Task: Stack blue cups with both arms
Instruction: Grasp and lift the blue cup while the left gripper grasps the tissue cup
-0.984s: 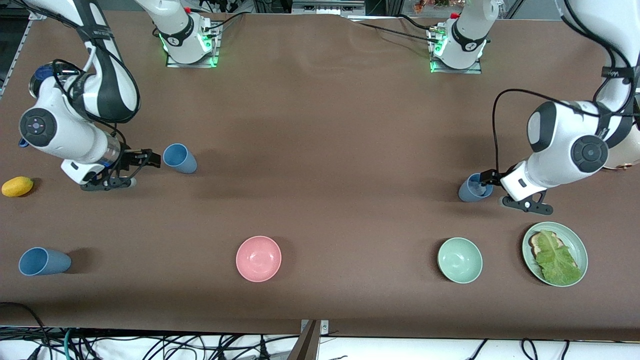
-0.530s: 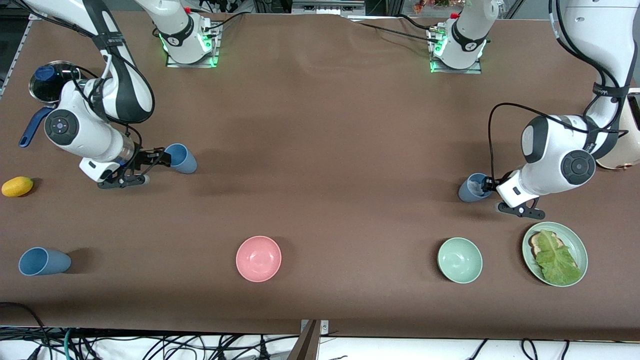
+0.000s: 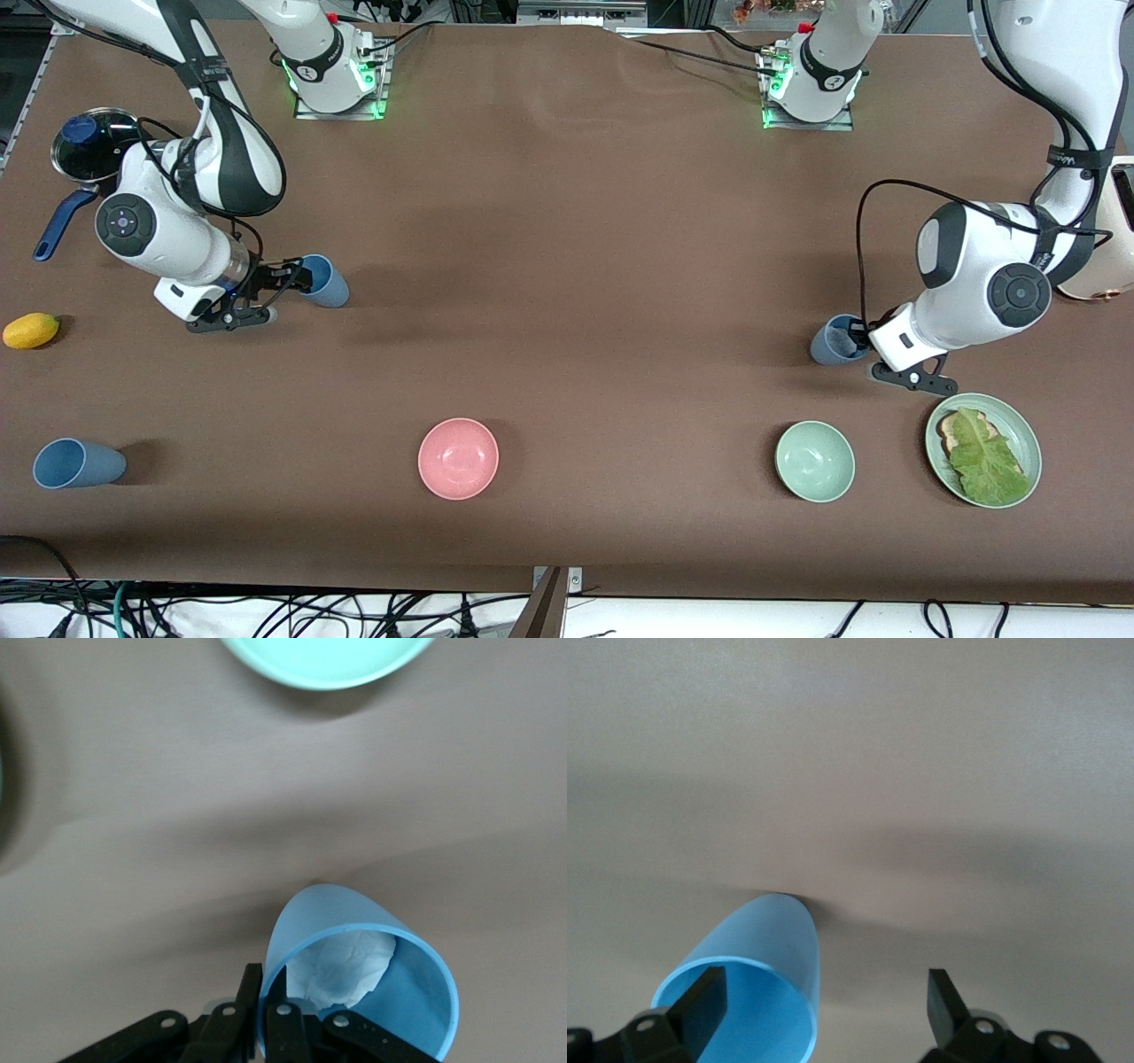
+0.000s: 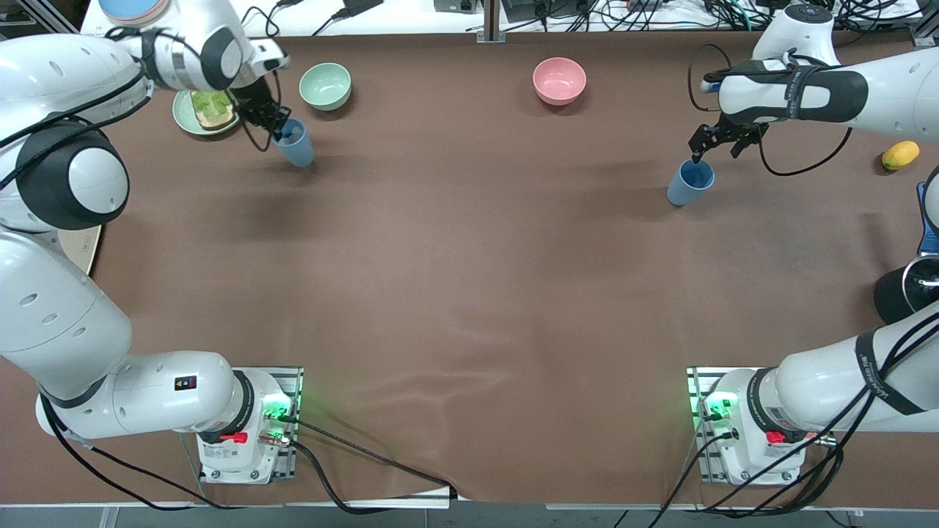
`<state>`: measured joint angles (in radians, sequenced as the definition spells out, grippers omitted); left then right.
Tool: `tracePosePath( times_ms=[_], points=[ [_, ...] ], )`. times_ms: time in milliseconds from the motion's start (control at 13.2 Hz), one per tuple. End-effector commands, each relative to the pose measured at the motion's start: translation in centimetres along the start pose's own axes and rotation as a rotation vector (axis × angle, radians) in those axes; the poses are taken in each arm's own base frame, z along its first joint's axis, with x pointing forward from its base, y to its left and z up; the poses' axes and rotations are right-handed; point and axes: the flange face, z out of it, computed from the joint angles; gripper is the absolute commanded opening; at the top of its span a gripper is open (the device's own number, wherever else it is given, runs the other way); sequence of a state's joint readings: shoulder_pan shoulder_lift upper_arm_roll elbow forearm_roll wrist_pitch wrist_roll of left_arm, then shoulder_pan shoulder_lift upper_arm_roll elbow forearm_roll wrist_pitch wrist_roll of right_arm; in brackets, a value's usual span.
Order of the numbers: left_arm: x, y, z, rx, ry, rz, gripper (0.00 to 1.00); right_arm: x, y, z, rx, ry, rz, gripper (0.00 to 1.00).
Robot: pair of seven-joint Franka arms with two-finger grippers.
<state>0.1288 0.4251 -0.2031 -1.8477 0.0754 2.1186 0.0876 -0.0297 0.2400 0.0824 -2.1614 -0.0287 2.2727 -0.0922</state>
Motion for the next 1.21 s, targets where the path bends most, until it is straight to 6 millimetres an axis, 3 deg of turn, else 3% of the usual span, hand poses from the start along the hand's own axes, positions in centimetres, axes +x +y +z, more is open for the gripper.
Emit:
tracePosePath(
  times_ms=[0, 151, 303, 378, 454, 530, 605, 681, 908, 1135],
  points=[
    [0.8, 7.3, -3.4, -0.018, -0.017, -0.086, 0.0, -0.4, -0.1, 0.6, -0.012, -0.009, -0.039, 1.0],
    [1.2, 13.4, -4.6, -0.062, 0.0, -0.153, 0.0, -0.4, -0.1, 1.3, -0.009, -0.024, -0.042, 1.0],
    [0.7, 20.0, -3.4, -0.114, -0.036, -0.198, 0.0, -0.4, -0.1, 1.7, -0.006, -0.038, -0.042, 0.99],
    [0.0, 23.5, -2.6, -0.125, -0.06, -0.208, 0.0, -0.6, -0.1, 2.0, -0.004, -0.053, -0.044, 0.9],
    [-0.5, 26.7, -1.9, -0.147, -0.069, -0.264, 0.0, -0.6, -0.1, 2.2, -0.002, -0.069, -0.046, 0.62],
    [-0.4, 28.4, -1.5, -0.161, -0.047, -0.296, 0.0, -0.6, -0.2, 2.1, -0.002, -0.079, -0.048, 0.31],
    [-0.4, 29.9, -0.3, -0.174, -0.04, -0.301, 0.0, -0.5, -0.3, 2.4, -0.001, -0.088, -0.051, 0.13],
    [0.0, 30.8, 0.6, -0.192, -0.017, -0.294, 0.0, -0.5, -0.4, 2.5, 0.001, -0.098, -0.066, 0.01],
    [0.0, 33.3, 2.8, -0.215, 0.004, -0.267, 0.0, -0.3, -0.7, 1.8, 0.007, -0.129, -0.097, 0.0],
    [-0.4, 34.1, 4.4, -0.207, -0.019, -0.253, 0.0, 2.1, -0.8, -1.3, 0.003, -0.121, -0.093, 0.0]
  ],
)
